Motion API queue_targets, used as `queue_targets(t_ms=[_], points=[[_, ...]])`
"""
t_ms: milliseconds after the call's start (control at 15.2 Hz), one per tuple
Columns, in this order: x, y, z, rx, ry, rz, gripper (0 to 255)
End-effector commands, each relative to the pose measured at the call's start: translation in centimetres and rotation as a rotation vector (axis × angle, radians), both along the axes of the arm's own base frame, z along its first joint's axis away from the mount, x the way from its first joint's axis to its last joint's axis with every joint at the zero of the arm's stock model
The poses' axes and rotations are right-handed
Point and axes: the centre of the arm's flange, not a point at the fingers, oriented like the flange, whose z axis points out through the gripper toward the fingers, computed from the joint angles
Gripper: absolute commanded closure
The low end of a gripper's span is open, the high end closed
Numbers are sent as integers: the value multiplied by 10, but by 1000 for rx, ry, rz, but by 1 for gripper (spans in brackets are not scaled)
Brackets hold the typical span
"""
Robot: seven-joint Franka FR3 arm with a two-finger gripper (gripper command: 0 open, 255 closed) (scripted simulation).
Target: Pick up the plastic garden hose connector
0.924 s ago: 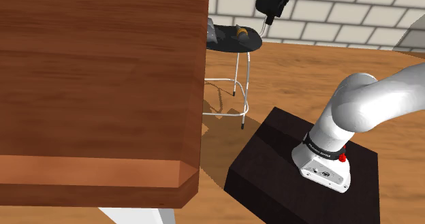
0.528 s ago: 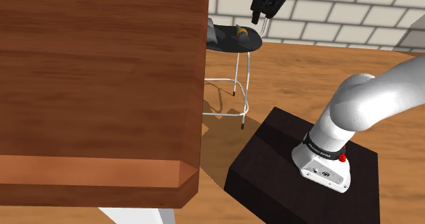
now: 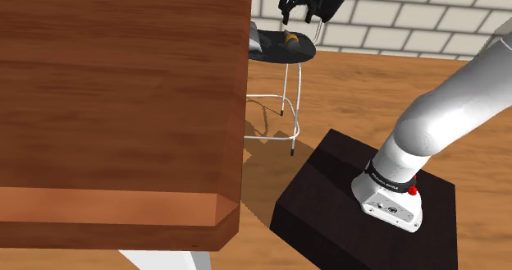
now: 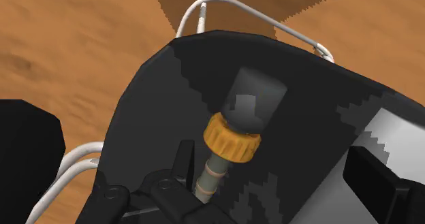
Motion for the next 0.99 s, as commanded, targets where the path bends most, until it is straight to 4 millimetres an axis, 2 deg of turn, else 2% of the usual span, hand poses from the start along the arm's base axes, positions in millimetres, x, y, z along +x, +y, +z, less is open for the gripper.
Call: queue_targets(t_ms=[0,330,792,924], points=[[18,-19,-9,16,-1,-103,0],[55,-72,-26,54,-3,-338,0],[55,-72,-63,54,-3,-338,0],[55,-72,-66,54,-3,-338,0]])
